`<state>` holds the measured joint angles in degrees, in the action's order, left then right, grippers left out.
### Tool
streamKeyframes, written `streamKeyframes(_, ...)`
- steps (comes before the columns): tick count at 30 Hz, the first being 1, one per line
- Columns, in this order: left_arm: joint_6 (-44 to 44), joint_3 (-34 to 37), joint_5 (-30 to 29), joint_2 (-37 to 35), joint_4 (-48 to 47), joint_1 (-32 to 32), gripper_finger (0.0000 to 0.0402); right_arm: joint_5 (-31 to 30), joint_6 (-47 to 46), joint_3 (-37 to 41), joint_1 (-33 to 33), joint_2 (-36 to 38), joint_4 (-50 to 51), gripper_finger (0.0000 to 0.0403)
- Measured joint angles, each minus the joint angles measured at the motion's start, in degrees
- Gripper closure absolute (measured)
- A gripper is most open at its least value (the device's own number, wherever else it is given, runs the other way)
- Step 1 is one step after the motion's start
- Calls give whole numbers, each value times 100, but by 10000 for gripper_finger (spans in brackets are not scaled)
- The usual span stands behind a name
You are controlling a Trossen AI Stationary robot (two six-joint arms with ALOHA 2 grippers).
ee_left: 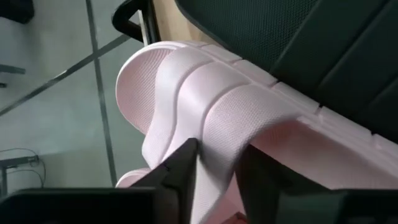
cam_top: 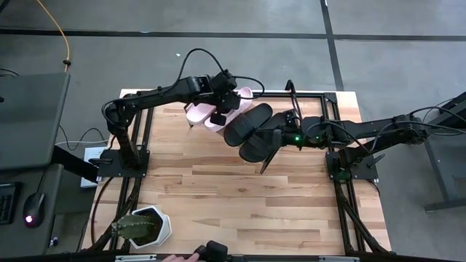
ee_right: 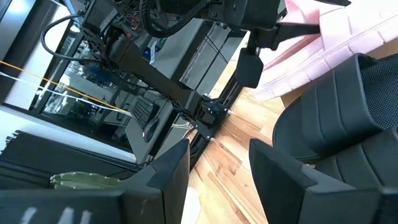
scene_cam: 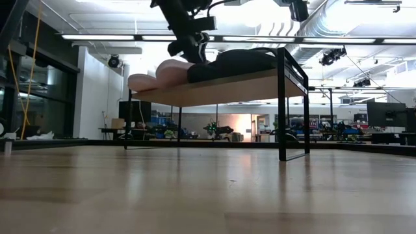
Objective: Pick and place slides into the shelf
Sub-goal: Put the pink slide on the shelf
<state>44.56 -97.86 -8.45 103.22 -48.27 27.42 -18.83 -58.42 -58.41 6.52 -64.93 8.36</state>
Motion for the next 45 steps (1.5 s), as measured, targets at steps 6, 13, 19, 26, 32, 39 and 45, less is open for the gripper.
streamKeyframes(6,-315,0,-426,9,197,-8,232,0,40,0,-2,0,0,244)
streamKeyframes(13,-433,0,-606,-25,181,-6,168,0,40,0,0,0,2,244)
streamKeyframes(19,-540,-1,-226,-94,-28,-7,154,-2,40,0,-2,0,56,244)
streamKeyframes(26,-627,-9,-146,-319,-396,-11,176,-3,22,0,0,0,134,244)
streamKeyframes(32,-750,-9,57,-581,-718,-7,198,-22,20,0,0,0,175,244)
streamKeyframes(39,-1081,-11,669,-702,-946,-8,234,-49,30,0,-13,0,192,244)
streamKeyframes(45,-1185,-11,667,-702,-1036,-9,299,-52,38,0,-11,0,196,244)
